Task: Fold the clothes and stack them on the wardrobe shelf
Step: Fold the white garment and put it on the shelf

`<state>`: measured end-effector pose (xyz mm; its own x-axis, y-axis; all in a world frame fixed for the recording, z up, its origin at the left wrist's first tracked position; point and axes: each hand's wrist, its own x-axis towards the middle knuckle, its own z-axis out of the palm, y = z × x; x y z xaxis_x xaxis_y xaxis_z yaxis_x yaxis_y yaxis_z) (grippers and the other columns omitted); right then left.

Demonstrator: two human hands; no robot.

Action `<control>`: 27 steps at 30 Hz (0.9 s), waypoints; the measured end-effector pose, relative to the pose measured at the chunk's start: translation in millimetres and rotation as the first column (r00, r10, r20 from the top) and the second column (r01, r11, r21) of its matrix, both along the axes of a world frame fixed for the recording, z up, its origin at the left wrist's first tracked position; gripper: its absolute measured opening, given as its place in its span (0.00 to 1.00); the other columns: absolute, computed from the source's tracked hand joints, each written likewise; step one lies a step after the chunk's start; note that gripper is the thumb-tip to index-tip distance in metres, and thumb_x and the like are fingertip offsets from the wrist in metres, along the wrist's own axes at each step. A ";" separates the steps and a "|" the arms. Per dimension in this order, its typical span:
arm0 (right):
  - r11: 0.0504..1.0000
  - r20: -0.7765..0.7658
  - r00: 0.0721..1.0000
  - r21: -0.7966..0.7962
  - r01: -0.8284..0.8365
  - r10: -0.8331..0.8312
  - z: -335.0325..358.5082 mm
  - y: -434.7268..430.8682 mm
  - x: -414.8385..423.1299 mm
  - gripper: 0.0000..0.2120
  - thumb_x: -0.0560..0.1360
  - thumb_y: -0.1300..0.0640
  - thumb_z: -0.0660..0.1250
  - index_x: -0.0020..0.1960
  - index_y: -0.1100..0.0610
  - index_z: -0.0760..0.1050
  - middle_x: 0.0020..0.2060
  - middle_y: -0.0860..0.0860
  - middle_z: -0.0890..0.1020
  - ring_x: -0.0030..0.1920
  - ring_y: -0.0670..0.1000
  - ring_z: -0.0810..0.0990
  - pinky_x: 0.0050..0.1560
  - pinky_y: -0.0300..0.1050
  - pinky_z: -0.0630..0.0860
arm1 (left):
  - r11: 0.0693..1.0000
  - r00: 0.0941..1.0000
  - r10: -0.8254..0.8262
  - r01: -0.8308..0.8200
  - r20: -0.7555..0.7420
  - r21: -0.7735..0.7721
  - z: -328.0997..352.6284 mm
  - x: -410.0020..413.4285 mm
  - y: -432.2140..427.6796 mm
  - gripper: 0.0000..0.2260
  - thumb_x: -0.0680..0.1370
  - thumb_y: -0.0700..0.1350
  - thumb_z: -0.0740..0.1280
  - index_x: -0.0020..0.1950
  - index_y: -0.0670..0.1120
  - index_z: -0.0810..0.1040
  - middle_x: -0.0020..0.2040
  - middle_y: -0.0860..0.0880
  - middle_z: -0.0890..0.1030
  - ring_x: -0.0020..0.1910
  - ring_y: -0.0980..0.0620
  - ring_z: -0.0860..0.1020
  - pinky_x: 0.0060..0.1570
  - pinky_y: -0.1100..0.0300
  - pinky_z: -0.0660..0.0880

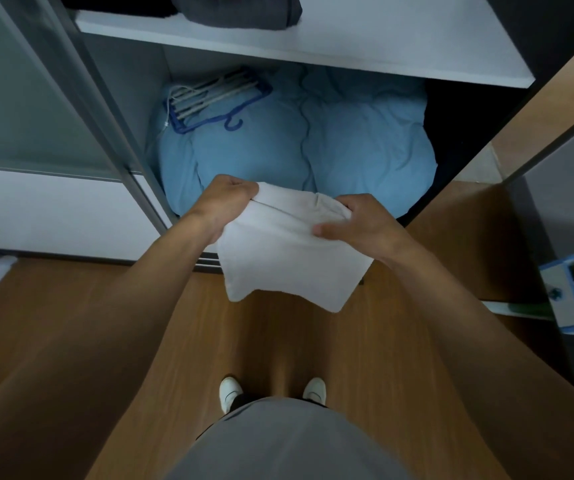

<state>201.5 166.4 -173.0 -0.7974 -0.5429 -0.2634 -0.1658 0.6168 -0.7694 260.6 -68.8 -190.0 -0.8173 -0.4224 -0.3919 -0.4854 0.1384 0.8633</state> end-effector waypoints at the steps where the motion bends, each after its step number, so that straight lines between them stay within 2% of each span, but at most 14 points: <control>1: 1.000 -0.039 0.999 0.028 -0.010 0.011 -0.8 0.5 -0.9 0.14 0.71 0.48 0.77 0.38 0.56 0.78 0.34 0.49 0.82 0.31 0.43 0.79 0.33 0.40 0.74 | 1.000 1.000 0.003 -0.002 0.006 -0.017 0.8 -0.2 -2.0 0.12 0.74 0.44 0.64 0.30 0.48 0.68 0.31 0.48 0.71 0.29 0.51 0.71 0.28 0.63 0.66; 3: 0.997 -0.115 0.993 0.077 -0.012 0.021 -3.3 1.7 -3.6 0.18 0.74 0.46 0.74 0.32 0.54 0.73 0.30 0.48 0.77 0.30 0.44 0.74 0.33 0.41 0.69 | 0.998 1.000 -0.020 0.021 0.012 -0.067 2.1 1.1 -6.1 0.10 0.74 0.45 0.63 0.34 0.46 0.71 0.30 0.49 0.70 0.28 0.52 0.70 0.26 0.64 0.64; 6: 0.997 -0.240 0.971 0.066 0.030 -0.013 -6.4 3.1 -8.5 0.20 0.75 0.44 0.73 0.30 0.51 0.71 0.38 0.48 0.73 0.42 0.49 0.74 0.45 0.47 0.70 | 0.990 0.993 -0.116 0.113 -0.033 -0.081 2.4 5.7 -10.2 0.14 0.76 0.50 0.66 0.34 0.44 0.75 0.28 0.51 0.71 0.26 0.54 0.70 0.27 0.66 0.65; 8: 0.997 -0.305 0.951 0.034 0.065 -0.051 -7.5 3.6 -11.6 0.15 0.73 0.45 0.75 0.35 0.53 0.76 0.51 0.48 0.73 0.55 0.48 0.72 0.56 0.42 0.68 | 0.973 0.974 -0.217 0.210 -0.071 -0.097 4.7 8.3 -10.7 0.22 0.74 0.60 0.72 0.40 0.40 0.80 0.31 0.51 0.77 0.29 0.56 0.76 0.31 0.67 0.70; 11: 0.998 -0.296 0.953 0.016 0.065 -0.058 -6.7 6.3 -16.3 0.14 0.73 0.47 0.75 0.47 0.57 0.81 0.64 0.46 0.72 0.64 0.45 0.69 0.63 0.37 0.64 | 0.907 0.916 -0.398 0.383 -0.056 -0.178 9.3 6.8 -11.0 0.16 0.65 0.61 0.79 0.44 0.52 0.83 0.38 0.57 0.84 0.36 0.62 0.81 0.33 0.74 0.71; 13: 0.999 -0.241 0.970 0.007 0.041 -0.038 -4.7 9.7 -15.6 0.15 0.73 0.46 0.75 0.52 0.57 0.83 0.61 0.46 0.78 0.59 0.46 0.75 0.61 0.40 0.70 | 0.837 0.882 -0.471 0.451 0.011 -0.310 8.1 3.2 -13.2 0.14 0.66 0.57 0.80 0.44 0.53 0.81 0.42 0.55 0.83 0.41 0.59 0.80 0.35 0.74 0.70; 15: 0.997 -0.138 0.990 -0.079 0.016 -0.026 0.5 13.6 -10.9 0.06 0.73 0.46 0.75 0.42 0.47 0.84 0.43 0.44 0.84 0.42 0.45 0.81 0.43 0.38 0.75 | 0.797 0.874 -0.485 0.433 -0.020 -0.420 6.8 1.4 -14.2 0.12 0.70 0.55 0.78 0.44 0.50 0.80 0.44 0.53 0.80 0.42 0.57 0.76 0.37 0.75 0.68; 16: 0.989 -0.084 0.996 -0.145 0.013 -0.026 1.7 15.6 -9.6 0.10 0.73 0.46 0.75 0.35 0.44 0.81 0.34 0.42 0.82 0.34 0.43 0.79 0.35 0.35 0.73 | 0.799 0.873 -0.483 0.412 -0.059 -0.438 6.3 1.3 -14.6 0.12 0.71 0.54 0.77 0.46 0.49 0.81 0.46 0.52 0.78 0.44 0.57 0.76 0.40 0.76 0.68; 17: 0.976 -0.015 0.999 -0.213 0.040 -0.045 4.5 17.5 -8.1 0.13 0.73 0.47 0.76 0.32 0.46 0.79 0.30 0.42 0.81 0.31 0.42 0.78 0.31 0.34 0.71 | 0.818 0.872 -0.479 0.402 -0.101 -0.411 5.7 1.5 -15.0 0.11 0.72 0.53 0.76 0.48 0.49 0.81 0.48 0.51 0.79 0.46 0.57 0.76 0.43 0.76 0.68; 19: 0.928 0.097 0.987 -0.338 0.157 -0.131 8.1 21.3 -9.1 0.13 0.70 0.45 0.78 0.35 0.52 0.80 0.32 0.45 0.83 0.32 0.43 0.80 0.32 0.35 0.74 | 0.892 0.886 -0.434 0.399 -0.160 -0.210 8.2 4.5 -13.3 0.09 0.72 0.53 0.76 0.49 0.52 0.84 0.49 0.53 0.84 0.47 0.58 0.81 0.46 0.71 0.73; 21: 0.829 0.257 0.948 -0.476 0.293 -0.187 3.9 27.9 -13.1 0.10 0.69 0.46 0.78 0.40 0.51 0.82 0.40 0.49 0.86 0.41 0.48 0.84 0.41 0.43 0.80 | 0.921 0.906 -0.377 0.388 -0.191 0.022 11.1 7.2 -9.5 0.07 0.71 0.53 0.76 0.49 0.57 0.85 0.48 0.55 0.86 0.47 0.57 0.84 0.45 0.66 0.77; 23: 0.714 0.480 0.870 -0.570 0.405 -0.111 -7.0 34.6 -11.4 0.11 0.71 0.52 0.77 0.53 0.52 0.83 0.53 0.54 0.86 0.54 0.54 0.85 0.52 0.49 0.81 | 0.920 0.923 -0.318 0.356 -0.216 0.166 9.8 7.2 -6.1 0.08 0.72 0.50 0.76 0.50 0.57 0.86 0.50 0.52 0.87 0.49 0.53 0.85 0.44 0.64 0.80; 25: 0.767 0.582 0.812 -0.508 0.392 -0.029 -22.9 36.9 0.4 0.19 0.71 0.56 0.77 0.61 0.52 0.79 0.57 0.54 0.85 0.58 0.55 0.84 0.53 0.49 0.82 | 0.906 0.939 -0.275 0.325 -0.206 0.273 9.2 8.1 -2.8 0.06 0.74 0.46 0.75 0.50 0.55 0.86 0.51 0.49 0.87 0.49 0.51 0.85 0.42 0.62 0.80; 27: 0.849 0.610 0.793 -0.423 0.315 0.010 -34.7 32.3 16.5 0.23 0.69 0.57 0.77 0.62 0.50 0.77 0.56 0.51 0.86 0.56 0.52 0.85 0.50 0.48 0.83 | 0.893 0.957 -0.243 0.284 -0.158 0.349 7.9 10.4 -3.5 0.06 0.75 0.45 0.73 0.50 0.52 0.86 0.51 0.47 0.87 0.49 0.49 0.85 0.41 0.60 0.81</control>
